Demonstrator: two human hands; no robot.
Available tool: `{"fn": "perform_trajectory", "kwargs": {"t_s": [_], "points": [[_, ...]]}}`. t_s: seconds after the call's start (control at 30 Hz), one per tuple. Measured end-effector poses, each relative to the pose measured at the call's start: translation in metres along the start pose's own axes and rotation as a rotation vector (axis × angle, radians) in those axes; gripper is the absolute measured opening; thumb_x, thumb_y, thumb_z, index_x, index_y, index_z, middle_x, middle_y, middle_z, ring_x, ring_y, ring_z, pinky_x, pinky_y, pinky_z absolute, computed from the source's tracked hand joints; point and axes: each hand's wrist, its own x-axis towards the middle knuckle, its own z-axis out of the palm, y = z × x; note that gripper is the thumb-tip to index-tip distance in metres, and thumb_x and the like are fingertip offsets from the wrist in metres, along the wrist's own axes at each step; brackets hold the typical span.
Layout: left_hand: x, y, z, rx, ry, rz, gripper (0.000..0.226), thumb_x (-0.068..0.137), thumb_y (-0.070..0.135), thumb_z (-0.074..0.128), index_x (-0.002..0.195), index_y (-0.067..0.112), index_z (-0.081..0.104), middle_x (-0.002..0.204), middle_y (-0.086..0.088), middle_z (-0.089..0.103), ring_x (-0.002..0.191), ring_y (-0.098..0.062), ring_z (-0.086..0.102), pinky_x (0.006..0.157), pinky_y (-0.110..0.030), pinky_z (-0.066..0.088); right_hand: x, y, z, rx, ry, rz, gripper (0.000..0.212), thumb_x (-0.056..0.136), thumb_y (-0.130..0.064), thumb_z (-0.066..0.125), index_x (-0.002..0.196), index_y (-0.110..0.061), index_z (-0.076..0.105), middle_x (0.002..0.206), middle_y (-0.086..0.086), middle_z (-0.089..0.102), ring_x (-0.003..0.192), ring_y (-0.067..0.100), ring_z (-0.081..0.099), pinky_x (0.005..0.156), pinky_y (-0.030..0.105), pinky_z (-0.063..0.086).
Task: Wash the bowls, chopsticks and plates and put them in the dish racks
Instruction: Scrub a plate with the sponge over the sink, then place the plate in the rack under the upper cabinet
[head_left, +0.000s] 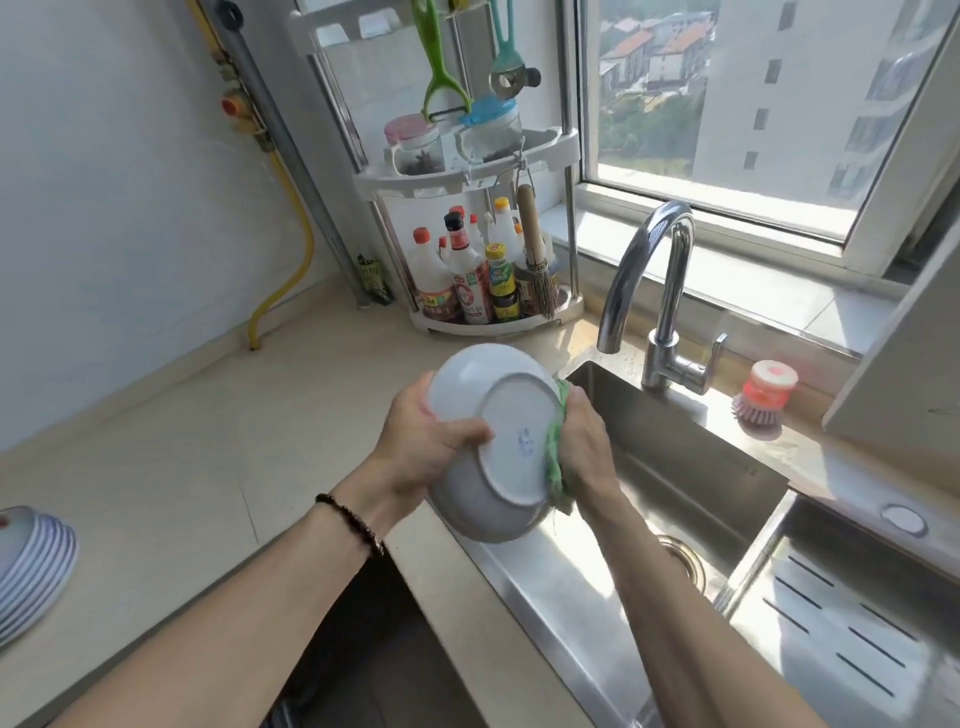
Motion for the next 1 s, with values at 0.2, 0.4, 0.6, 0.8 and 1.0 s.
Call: {"fn": "perform_trajectory", "kwargs": {"t_s": [0.2,0.4,0.6,0.8,1.0], "points": [[0.003,-0.006,-0.011,0.175,-0.004,0.079,0.048,0.068,-0.013,0.078,0.101,0.02,0.064,0.1,-0.006,0.072,0.094,-0.024,0.069,0.071,-0.031,0.056,-0.006,-0.024,0.018,-0.238,-0.151,-0.405,0.06,0.099,-0.055,0.012,0.149,-0.039,0.042,0.147,0.012,0.042,0.139,0.026,0.034,0.118,0.044,0.024],[0.0,-0.002,-0.028,0.346,0.008,0.142,0.049,0.055,0.007,0.081,0.099,0.021,0.062,0.098,-0.005,0.071,0.086,-0.018,0.068,0.072,-0.03,0.059,-0.004,-0.009,0.03,-0.021,-0.266,-0.255,0.059,0.092,-0.068,0.012,0.146,-0.052,0.032,0.161,-0.001,0.03,0.151,0.014,0.02,0.125,0.044,0.014],[-0.005,-0.014,-0.061,0.418,0.037,0.145,0.039,0.069,-0.002,0.083,0.097,0.018,0.063,0.09,0.001,0.07,0.078,-0.013,0.067,0.065,-0.023,0.055,-0.038,-0.022,0.076,-0.128,-0.433,-0.422,0.062,0.093,-0.067,0.006,0.144,-0.055,0.04,0.153,-0.002,0.035,0.145,0.018,0.025,0.122,0.042,0.017],[-0.029,-0.033,-0.12,0.474,0.082,0.127,0.052,0.056,0.022,0.081,0.105,0.02,0.064,0.1,0.002,0.072,0.092,-0.018,0.07,0.08,-0.038,0.059,-0.077,-0.033,0.125,-0.221,-0.551,-0.486,0.087,0.084,-0.082,-0.001,0.15,-0.041,0.038,0.153,-0.004,0.032,0.145,0.012,0.019,0.124,0.04,0.007],[-0.083,-0.066,-0.206,0.658,0.09,0.134,0.041,0.067,0.021,0.088,0.094,0.018,0.057,0.086,0.006,0.06,0.074,-0.015,0.054,0.061,-0.025,0.043,-0.111,-0.016,0.195,-0.058,-0.586,-0.225,0.056,0.106,-0.053,0.018,0.144,-0.029,0.051,0.14,-0.002,0.05,0.132,0.009,0.043,0.11,0.025,0.031]]}}
